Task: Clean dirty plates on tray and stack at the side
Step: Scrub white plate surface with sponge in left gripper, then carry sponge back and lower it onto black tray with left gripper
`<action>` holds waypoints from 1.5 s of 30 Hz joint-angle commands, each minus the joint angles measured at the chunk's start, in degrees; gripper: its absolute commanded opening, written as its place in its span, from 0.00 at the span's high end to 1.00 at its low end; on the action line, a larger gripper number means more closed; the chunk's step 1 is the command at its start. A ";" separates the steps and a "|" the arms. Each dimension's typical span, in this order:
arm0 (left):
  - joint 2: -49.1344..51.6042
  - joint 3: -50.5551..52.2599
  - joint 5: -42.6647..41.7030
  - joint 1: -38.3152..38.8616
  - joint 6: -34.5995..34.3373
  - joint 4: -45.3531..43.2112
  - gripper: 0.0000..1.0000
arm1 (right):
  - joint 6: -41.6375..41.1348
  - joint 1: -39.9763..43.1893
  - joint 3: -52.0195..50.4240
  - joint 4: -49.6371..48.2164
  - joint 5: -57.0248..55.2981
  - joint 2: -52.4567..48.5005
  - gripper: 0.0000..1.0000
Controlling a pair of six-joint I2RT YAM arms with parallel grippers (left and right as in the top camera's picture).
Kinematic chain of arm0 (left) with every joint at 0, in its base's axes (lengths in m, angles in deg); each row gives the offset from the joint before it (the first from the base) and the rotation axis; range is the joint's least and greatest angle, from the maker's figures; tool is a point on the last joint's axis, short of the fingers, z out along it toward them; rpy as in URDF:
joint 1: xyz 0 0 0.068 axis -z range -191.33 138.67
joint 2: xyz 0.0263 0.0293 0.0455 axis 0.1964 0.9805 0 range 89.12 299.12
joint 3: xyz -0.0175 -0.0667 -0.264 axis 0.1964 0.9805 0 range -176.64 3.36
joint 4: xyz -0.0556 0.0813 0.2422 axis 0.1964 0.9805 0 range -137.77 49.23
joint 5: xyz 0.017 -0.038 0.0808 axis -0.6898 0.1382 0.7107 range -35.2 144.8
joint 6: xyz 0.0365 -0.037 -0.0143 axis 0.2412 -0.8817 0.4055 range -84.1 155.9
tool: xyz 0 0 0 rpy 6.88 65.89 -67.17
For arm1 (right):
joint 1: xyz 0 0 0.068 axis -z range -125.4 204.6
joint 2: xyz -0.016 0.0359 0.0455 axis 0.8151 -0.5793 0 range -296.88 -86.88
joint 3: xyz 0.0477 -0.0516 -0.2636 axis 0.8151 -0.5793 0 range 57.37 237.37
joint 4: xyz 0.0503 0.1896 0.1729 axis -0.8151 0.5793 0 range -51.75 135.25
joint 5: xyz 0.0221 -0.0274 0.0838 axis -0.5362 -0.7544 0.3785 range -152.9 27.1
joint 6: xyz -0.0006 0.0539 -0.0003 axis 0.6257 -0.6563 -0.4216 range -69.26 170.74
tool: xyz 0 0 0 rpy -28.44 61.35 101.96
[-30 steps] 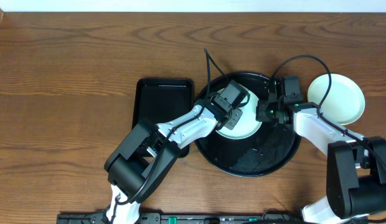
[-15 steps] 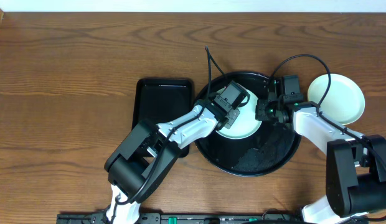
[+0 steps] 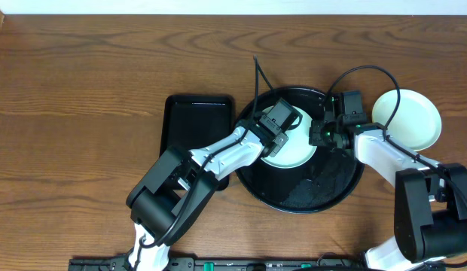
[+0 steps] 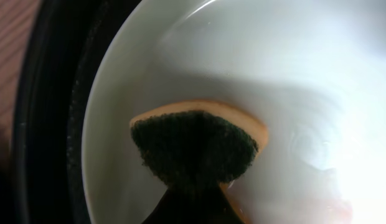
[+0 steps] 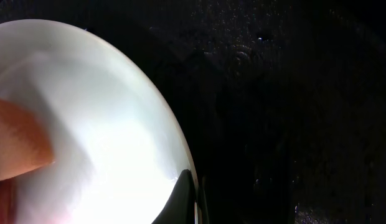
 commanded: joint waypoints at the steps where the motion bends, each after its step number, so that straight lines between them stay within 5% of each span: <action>1: 0.52 0.17 6.80 -0.48 3.52 1.29 0.92 | 0.04 -0.20 -0.39 0.39 -0.92 -2.29 0.99; 9: -1.73 0.15 12.02 -0.46 4.90 1.29 0.92 | 0.04 -0.15 -0.39 0.37 -0.92 -2.29 0.99; 21: -14.45 0.11 -0.85 -0.42 -4.09 2.56 0.92 | 0.04 -0.17 -0.39 0.35 -0.92 -2.29 0.99; 25: -13.18 0.55 -9.40 -0.35 -5.64 3.10 0.92 | 0.04 -0.17 -0.39 0.20 -0.90 -2.29 0.99; 45: -4.22 1.20 -15.76 -0.31 -6.12 4.96 0.92 | -0.44 -0.17 -0.39 -0.02 -0.87 -2.29 0.99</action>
